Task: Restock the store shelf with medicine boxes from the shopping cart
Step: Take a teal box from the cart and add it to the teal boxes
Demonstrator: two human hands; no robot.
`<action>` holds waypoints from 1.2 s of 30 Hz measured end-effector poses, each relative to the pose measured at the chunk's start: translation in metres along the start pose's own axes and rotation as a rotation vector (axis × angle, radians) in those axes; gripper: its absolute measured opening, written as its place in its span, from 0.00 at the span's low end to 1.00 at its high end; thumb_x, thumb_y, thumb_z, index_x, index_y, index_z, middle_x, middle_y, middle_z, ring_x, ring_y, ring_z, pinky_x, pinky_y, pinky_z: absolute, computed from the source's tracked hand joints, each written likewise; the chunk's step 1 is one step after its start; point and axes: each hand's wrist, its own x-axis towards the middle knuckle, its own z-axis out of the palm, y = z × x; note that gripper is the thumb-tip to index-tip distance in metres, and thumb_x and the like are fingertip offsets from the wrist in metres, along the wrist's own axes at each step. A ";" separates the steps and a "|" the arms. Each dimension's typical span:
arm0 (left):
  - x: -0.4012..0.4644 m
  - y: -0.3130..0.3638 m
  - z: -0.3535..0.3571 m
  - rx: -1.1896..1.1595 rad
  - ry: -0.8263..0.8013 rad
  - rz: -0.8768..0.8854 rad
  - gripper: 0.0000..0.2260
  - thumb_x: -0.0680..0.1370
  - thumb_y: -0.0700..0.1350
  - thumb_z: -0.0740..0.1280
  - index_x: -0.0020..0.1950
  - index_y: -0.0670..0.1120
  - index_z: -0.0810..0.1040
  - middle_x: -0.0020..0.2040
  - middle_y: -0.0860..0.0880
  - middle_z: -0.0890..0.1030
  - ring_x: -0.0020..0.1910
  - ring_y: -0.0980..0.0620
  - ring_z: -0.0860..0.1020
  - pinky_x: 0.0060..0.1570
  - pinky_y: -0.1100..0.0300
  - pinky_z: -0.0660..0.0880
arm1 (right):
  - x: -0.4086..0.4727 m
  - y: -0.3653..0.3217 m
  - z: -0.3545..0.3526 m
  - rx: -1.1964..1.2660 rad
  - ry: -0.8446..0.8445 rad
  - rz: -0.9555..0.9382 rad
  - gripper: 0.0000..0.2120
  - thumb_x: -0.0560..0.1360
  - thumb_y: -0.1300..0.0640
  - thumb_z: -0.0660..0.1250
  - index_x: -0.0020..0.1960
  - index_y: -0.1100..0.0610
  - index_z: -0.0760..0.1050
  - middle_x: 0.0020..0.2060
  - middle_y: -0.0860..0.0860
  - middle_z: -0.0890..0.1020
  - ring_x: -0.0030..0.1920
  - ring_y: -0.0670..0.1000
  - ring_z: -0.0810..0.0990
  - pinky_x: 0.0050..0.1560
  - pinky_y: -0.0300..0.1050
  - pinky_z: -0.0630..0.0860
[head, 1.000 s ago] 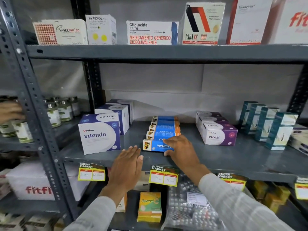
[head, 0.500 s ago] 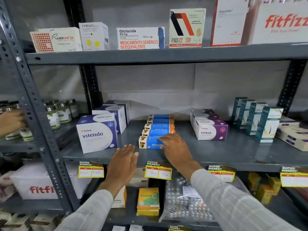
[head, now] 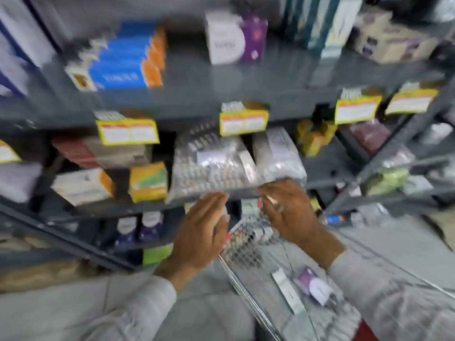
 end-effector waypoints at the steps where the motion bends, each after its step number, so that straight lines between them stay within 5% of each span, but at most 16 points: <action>1: -0.014 0.003 0.030 0.010 -0.130 -0.008 0.20 0.82 0.47 0.64 0.73 0.43 0.75 0.73 0.45 0.77 0.74 0.47 0.73 0.77 0.55 0.61 | -0.023 0.021 0.002 0.000 -0.066 0.100 0.12 0.75 0.62 0.70 0.57 0.57 0.84 0.52 0.54 0.87 0.53 0.56 0.82 0.56 0.47 0.77; 4: -0.050 0.007 0.100 0.038 -0.442 -0.074 0.23 0.84 0.53 0.59 0.78 0.45 0.69 0.77 0.46 0.71 0.78 0.48 0.66 0.79 0.64 0.46 | -0.087 0.076 0.013 0.007 -0.221 0.405 0.12 0.74 0.62 0.70 0.56 0.55 0.85 0.50 0.55 0.88 0.47 0.57 0.86 0.49 0.53 0.83; 8: -0.075 0.007 0.165 0.086 -0.646 -0.125 0.26 0.84 0.56 0.53 0.79 0.45 0.67 0.78 0.46 0.70 0.79 0.48 0.65 0.77 0.59 0.49 | -0.169 0.122 0.039 -0.037 -0.506 0.822 0.15 0.73 0.60 0.72 0.60 0.56 0.83 0.53 0.57 0.87 0.53 0.58 0.85 0.55 0.47 0.78; 13: -0.094 -0.004 0.214 0.176 -0.863 -0.104 0.34 0.80 0.61 0.44 0.81 0.45 0.61 0.82 0.46 0.63 0.82 0.48 0.59 0.81 0.49 0.52 | -0.267 0.145 0.093 -0.019 -0.803 1.067 0.21 0.73 0.58 0.69 0.67 0.56 0.78 0.61 0.59 0.83 0.60 0.59 0.82 0.58 0.46 0.76; 17: -0.099 -0.015 0.224 0.210 -0.839 -0.063 0.31 0.81 0.60 0.52 0.79 0.45 0.66 0.79 0.44 0.69 0.79 0.45 0.65 0.76 0.45 0.64 | -0.322 0.151 0.136 0.009 -0.870 1.089 0.26 0.72 0.63 0.70 0.69 0.62 0.73 0.62 0.60 0.81 0.60 0.59 0.81 0.62 0.49 0.78; 22: -0.098 -0.021 0.229 0.200 -0.836 -0.042 0.31 0.80 0.60 0.54 0.80 0.47 0.65 0.78 0.46 0.70 0.79 0.47 0.65 0.75 0.48 0.65 | -0.361 0.168 0.182 0.026 -0.814 1.095 0.21 0.72 0.63 0.69 0.64 0.58 0.70 0.55 0.57 0.81 0.46 0.52 0.83 0.44 0.45 0.85; 25: -0.099 -0.022 0.228 0.186 -0.813 -0.044 0.30 0.79 0.59 0.57 0.80 0.48 0.65 0.77 0.46 0.71 0.78 0.47 0.66 0.75 0.49 0.66 | -0.357 0.172 0.193 -0.049 -0.782 1.067 0.24 0.75 0.53 0.67 0.69 0.59 0.67 0.60 0.59 0.78 0.52 0.55 0.81 0.51 0.50 0.84; 29: -0.102 -0.025 0.229 0.175 -0.780 -0.042 0.30 0.78 0.57 0.60 0.79 0.48 0.66 0.77 0.47 0.73 0.78 0.47 0.67 0.75 0.49 0.66 | -0.350 0.171 0.199 -0.033 -0.734 1.050 0.38 0.70 0.34 0.52 0.70 0.59 0.65 0.61 0.61 0.76 0.56 0.59 0.80 0.52 0.56 0.83; 32: -0.101 -0.022 0.223 0.195 -0.764 -0.041 0.31 0.78 0.57 0.57 0.80 0.48 0.65 0.77 0.46 0.71 0.78 0.47 0.67 0.75 0.49 0.66 | -0.343 0.166 0.193 -0.079 -0.745 1.035 0.38 0.70 0.36 0.51 0.69 0.62 0.65 0.59 0.61 0.78 0.55 0.61 0.80 0.53 0.58 0.82; 36: -0.103 -0.015 0.228 0.199 -0.789 -0.079 0.32 0.80 0.61 0.53 0.81 0.47 0.62 0.80 0.45 0.67 0.80 0.46 0.63 0.77 0.46 0.63 | -0.331 0.158 0.172 -0.152 -0.736 0.986 0.24 0.72 0.52 0.66 0.65 0.59 0.68 0.52 0.56 0.83 0.45 0.55 0.83 0.43 0.52 0.85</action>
